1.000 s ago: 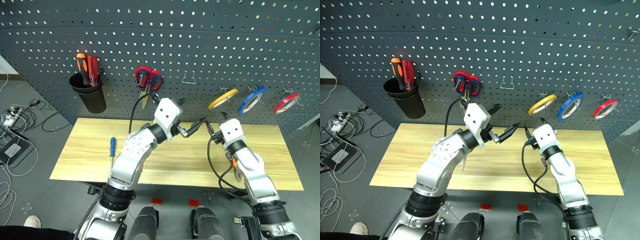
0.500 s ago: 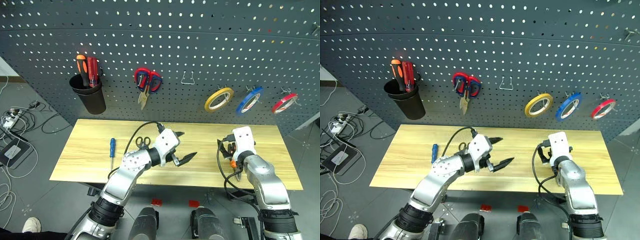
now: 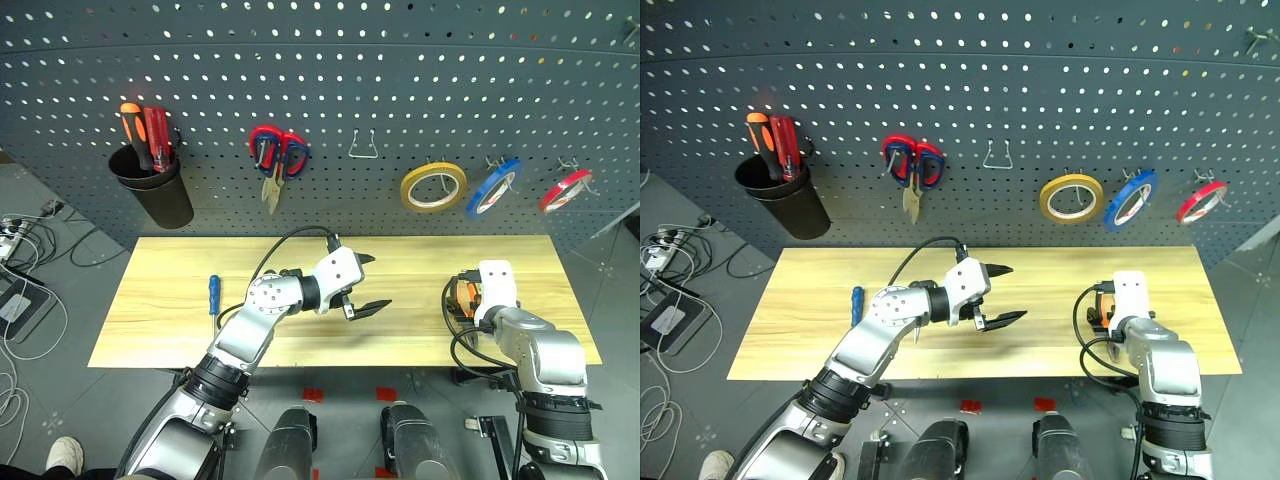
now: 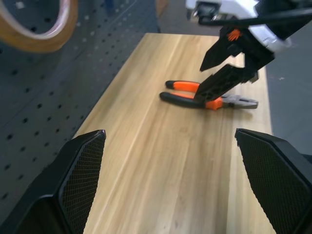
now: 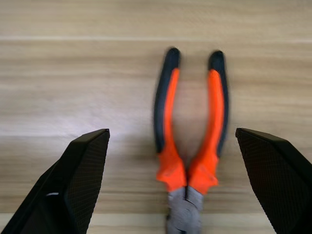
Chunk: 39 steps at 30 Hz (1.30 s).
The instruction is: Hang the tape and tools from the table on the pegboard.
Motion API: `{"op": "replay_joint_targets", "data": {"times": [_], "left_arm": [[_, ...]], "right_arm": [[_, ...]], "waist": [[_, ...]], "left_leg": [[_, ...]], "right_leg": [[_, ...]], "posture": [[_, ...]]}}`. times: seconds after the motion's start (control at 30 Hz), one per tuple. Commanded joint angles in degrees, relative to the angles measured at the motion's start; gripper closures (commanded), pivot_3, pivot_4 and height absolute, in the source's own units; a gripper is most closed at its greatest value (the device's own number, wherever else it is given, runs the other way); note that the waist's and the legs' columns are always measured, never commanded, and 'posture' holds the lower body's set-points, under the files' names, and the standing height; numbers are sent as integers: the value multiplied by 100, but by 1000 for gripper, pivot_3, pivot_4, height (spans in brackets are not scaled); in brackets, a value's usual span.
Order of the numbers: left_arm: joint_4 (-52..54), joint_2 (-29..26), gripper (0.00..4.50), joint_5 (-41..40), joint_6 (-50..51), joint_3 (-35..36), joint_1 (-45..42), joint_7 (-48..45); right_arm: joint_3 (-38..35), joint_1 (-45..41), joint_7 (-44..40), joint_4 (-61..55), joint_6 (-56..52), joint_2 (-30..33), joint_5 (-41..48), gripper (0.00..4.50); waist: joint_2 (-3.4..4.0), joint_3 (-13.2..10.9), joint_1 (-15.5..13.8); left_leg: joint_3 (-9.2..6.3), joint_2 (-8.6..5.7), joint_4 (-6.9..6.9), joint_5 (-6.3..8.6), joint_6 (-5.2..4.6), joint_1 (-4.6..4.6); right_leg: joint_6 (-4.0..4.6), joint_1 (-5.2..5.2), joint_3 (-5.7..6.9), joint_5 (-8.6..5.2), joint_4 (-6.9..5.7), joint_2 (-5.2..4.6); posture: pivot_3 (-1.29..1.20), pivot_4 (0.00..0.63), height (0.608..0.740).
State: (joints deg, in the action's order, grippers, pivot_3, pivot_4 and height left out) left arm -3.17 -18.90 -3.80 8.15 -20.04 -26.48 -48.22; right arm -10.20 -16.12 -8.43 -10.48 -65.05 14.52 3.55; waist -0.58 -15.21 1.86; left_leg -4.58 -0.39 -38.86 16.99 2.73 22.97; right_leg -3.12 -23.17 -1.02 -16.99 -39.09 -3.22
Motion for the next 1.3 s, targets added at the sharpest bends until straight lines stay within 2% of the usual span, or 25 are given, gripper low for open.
{"op": "replay_joint_targets", "data": {"times": [0.03,0.33,0.7,0.93,1.03,1.13,1.3], "left_arm": [[246,13,0,23,-65,-56,103,-30],[746,12,0,-58,285,-158,417,-154],[702,68,0,-53,321,-222,356,-222],[546,103,0,-49,305,-182,196,-252],[507,116,0,-47,301,-162,150,-249],[456,132,0,-40,276,-156,121,-244],[351,203,0,-7,185,-157,49,-191]], "right_arm": [[-92,-80,41,26,32,10,69,64],[-101,-372,-16,652,226,70,132,64],[-133,-756,-42,1566,716,315,125,64],[-6,-828,-180,1802,885,443,154,64],[-9,-836,-217,1774,842,486,191,640],[-18,-830,-220,1716,779,520,243,1463],[-33,-834,-199,1601,705,509,272,1466]], "waist": [[1,-38,3],[-2,-206,-5],[-21,-428,-4],[-27,-455,-6],[-27,-459,-6],[-27,-460,-8],[-27,-460,-11]], "left_leg": [[0,1,0,0,0,0],[-3,1,-3,1,-1,0],[-2,5,-2,1,-1,3],[-3,6,-2,1,-1,3],[-3,6,-1,1,-1,3],[-3,6,0,1,-1,4],[-5,6,0,1,-1,4]], "right_leg": [[0,0,1,0,-1,1],[0,-2,-5,0,-3,-1],[-1,-5,-6,0,-2,-1],[-1,-5,-4,0,-3,-1],[-1,-5,-4,0,-2,-1],[-1,-5,-4,0,0,-1],[-1,-5,-2,0,1,-1]], "posture": [[42,358,740],[57,382,740],[52,424,740],[53,423,740],[52,421,740],[49,410,740],[46,383,740]]}}
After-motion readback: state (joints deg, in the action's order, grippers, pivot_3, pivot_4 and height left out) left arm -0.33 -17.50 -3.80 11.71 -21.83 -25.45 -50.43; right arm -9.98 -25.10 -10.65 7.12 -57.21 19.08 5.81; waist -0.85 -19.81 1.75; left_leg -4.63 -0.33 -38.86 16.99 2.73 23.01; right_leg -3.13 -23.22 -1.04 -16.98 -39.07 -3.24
